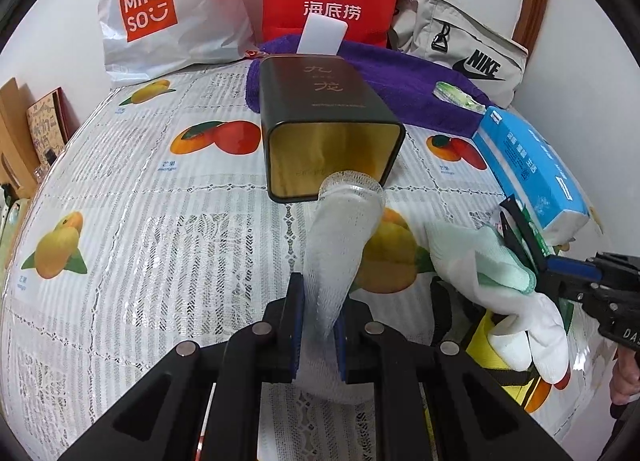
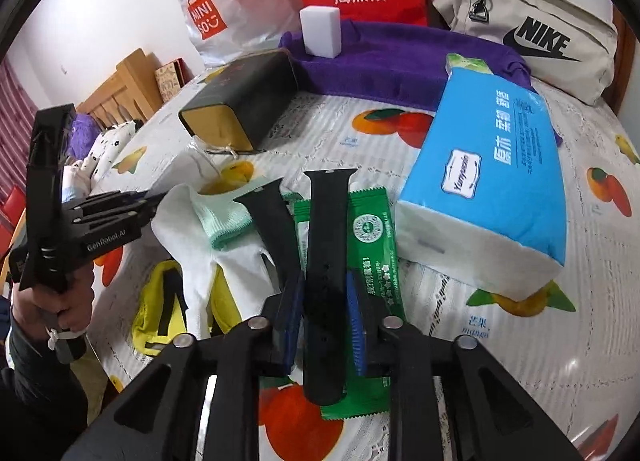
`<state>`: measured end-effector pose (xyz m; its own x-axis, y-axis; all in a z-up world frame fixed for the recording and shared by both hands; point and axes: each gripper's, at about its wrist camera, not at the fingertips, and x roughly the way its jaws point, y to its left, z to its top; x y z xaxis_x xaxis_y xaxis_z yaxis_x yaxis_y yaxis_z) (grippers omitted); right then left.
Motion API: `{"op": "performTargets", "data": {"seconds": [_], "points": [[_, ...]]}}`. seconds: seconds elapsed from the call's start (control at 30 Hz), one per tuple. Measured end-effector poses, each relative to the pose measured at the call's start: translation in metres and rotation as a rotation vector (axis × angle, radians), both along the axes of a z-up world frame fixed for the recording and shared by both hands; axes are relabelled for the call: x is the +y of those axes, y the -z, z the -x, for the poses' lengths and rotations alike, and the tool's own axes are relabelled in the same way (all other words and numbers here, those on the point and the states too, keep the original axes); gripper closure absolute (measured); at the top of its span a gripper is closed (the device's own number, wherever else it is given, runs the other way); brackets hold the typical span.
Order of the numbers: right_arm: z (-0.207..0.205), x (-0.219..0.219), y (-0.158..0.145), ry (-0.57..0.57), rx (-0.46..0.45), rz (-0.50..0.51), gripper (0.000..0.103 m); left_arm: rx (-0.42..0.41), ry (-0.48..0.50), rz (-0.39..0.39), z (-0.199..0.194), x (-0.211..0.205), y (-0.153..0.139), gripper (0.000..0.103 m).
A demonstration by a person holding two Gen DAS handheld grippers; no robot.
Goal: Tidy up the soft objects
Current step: 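Grasp the black watch strap with the right tool while the left holds the mesh bag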
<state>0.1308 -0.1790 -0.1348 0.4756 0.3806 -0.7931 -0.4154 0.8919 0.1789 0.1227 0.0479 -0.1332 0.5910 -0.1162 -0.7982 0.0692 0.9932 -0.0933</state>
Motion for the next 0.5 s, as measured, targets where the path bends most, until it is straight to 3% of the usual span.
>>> {"op": "performTargets", "data": {"seconds": [0.5], "points": [[0.039,-0.038,-0.019,0.057,-0.045,0.029,0.083,0.009,0.012,0.026,0.016,-0.007,-0.002,0.092]]}}
